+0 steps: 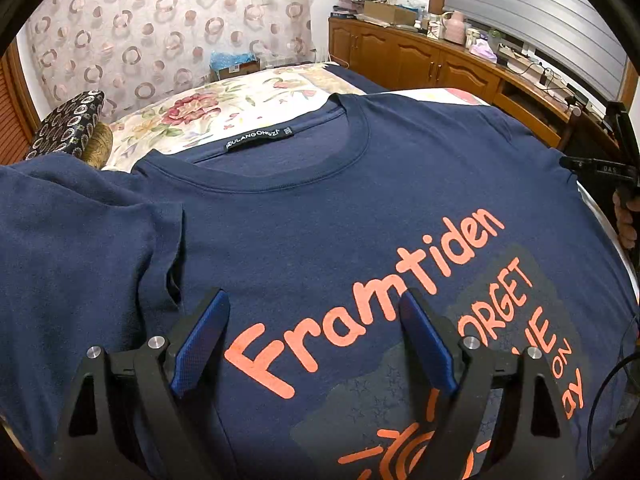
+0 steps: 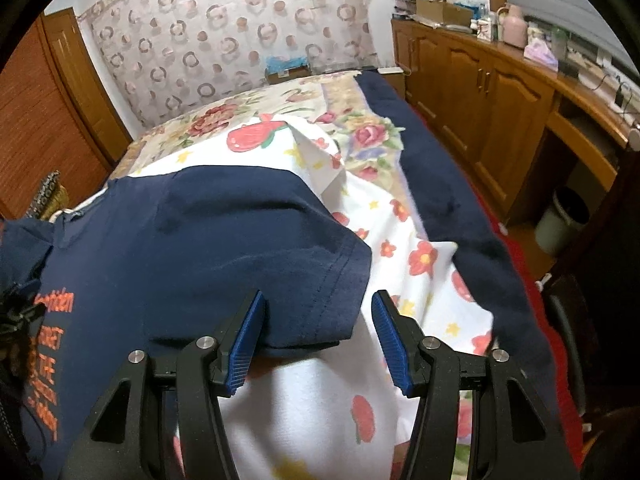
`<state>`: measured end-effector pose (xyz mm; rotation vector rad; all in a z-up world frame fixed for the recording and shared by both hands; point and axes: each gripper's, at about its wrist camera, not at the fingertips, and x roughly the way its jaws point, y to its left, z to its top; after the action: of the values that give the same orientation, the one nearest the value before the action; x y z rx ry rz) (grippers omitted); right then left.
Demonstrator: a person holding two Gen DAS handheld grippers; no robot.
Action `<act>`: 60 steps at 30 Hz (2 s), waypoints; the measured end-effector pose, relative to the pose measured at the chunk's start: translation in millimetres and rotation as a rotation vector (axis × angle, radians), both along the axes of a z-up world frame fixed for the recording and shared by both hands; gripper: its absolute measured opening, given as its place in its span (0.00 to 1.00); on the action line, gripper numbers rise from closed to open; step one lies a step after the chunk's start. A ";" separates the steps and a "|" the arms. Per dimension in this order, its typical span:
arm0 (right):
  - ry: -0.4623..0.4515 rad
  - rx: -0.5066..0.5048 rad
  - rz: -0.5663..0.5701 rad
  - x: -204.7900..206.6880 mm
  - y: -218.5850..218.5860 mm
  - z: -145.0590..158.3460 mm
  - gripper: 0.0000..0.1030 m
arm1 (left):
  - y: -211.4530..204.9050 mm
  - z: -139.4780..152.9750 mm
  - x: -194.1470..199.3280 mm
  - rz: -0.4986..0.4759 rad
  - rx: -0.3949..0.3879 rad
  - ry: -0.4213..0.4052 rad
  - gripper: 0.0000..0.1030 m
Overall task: Fold small clothes
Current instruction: 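Grasp the sleeve with the right tool and fold it toward the collar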
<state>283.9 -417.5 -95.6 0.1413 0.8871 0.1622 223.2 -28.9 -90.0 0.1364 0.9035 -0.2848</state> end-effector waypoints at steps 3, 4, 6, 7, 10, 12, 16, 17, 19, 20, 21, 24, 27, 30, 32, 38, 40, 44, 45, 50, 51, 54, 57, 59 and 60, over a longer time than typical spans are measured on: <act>-0.024 -0.037 0.025 -3.4 5.8 6.4 0.25 | -0.4 -0.2 -0.3 0.000 -0.001 0.000 0.85; -0.039 -0.057 0.030 -5.0 7.6 8.5 0.18 | -0.1 0.0 0.0 0.000 0.000 0.000 0.85; -0.087 -0.099 0.029 -10.3 12.7 15.7 0.15 | 0.2 -0.1 0.0 0.000 -0.001 0.000 0.85; -0.105 -0.114 0.033 -12.8 16.8 19.2 0.12 | 0.1 0.0 -0.1 0.000 -0.002 0.000 0.85; -0.161 -0.143 0.055 -21.6 30.6 32.5 0.12 | 0.3 1.5 0.6 0.008 -0.011 -0.010 0.85; -0.188 -0.154 0.080 -26.7 41.3 40.7 0.11 | 3.1 5.9 0.2 0.017 -0.032 -0.036 0.85; -0.217 -0.155 0.150 -37.2 67.5 50.0 0.11 | 7.0 18.0 -5.4 0.038 -0.042 -0.107 0.85; -0.218 -0.153 0.169 -39.8 74.3 49.5 0.11 | 9.0 21.3 -6.3 0.043 -0.047 -0.121 0.85; -0.212 -0.147 0.205 -42.9 86.5 46.2 0.11 | 11.9 28.2 -9.8 0.052 -0.066 -0.152 0.85; -0.206 -0.143 0.220 -44.2 92.7 43.8 0.11 | 13.4 30.8 -11.4 0.056 -0.074 -0.165 0.85; -0.197 -0.136 0.236 -43.7 96.8 40.8 0.11 | 16.1 33.5 -12.2 0.063 -0.082 -0.179 0.85; -0.165 -0.124 0.283 -46.6 109.5 28.6 0.12 | 21.0 37.9 -16.0 0.077 -0.087 -0.218 0.85; -0.123 -0.107 0.314 -45.0 112.7 18.5 0.12 | 23.2 35.0 -18.5 0.083 -0.085 -0.231 0.85; -0.091 -0.103 0.333 -45.0 115.2 12.2 0.16 | 27.5 34.2 -17.5 0.075 -0.088 -0.223 0.85; -0.068 -0.099 0.354 -47.3 116.5 11.9 0.21 | 26.8 35.2 -18.8 0.069 -0.092 -0.227 0.85; -0.100 -0.137 0.347 -53.6 117.6 42.8 0.37 | 29.3 39.0 -24.0 0.057 -0.126 -0.238 0.85; -0.130 -0.147 0.321 -52.0 110.3 52.8 0.37 | 29.0 39.6 -24.0 0.058 -0.130 -0.241 0.85; -0.139 -0.186 0.248 -39.3 100.0 55.1 0.38 | 29.8 39.7 -23.3 0.064 -0.134 -0.247 0.85; -0.134 -0.195 0.231 -33.2 95.1 52.5 0.38 | 30.8 39.7 -23.6 0.066 -0.138 -0.248 0.85; -0.050 -0.175 0.160 -1.9 73.1 24.3 0.38 | 35.9 38.6 -23.9 0.081 -0.152 -0.246 0.85; -0.035 -0.161 0.155 1.8 72.3 19.7 0.38 | 36.4 38.2 -23.4 0.084 -0.154 -0.244 0.85; 0.009 -0.101 0.165 12.3 69.1 11.4 0.38 | 37.9 37.1 -22.7 0.088 -0.157 -0.240 0.85; 0.022 -0.077 0.178 20.9 65.4 15.3 0.32 | 37.6 36.7 -22.7 0.088 -0.154 -0.241 0.85; 0.006 -0.081 0.196 22.3 71.4 25.1 0.18 | 37.7 36.7 -22.5 0.088 -0.155 -0.240 0.85; -0.007 -0.093 0.204 21.0 72.3 28.8 0.14 | 37.6 36.6 -22.4 0.089 -0.155 -0.239 0.85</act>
<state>304.9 -345.2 -66.7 -0.0373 0.8998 0.3108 200.8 8.7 -53.4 -0.0135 0.6454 -0.2490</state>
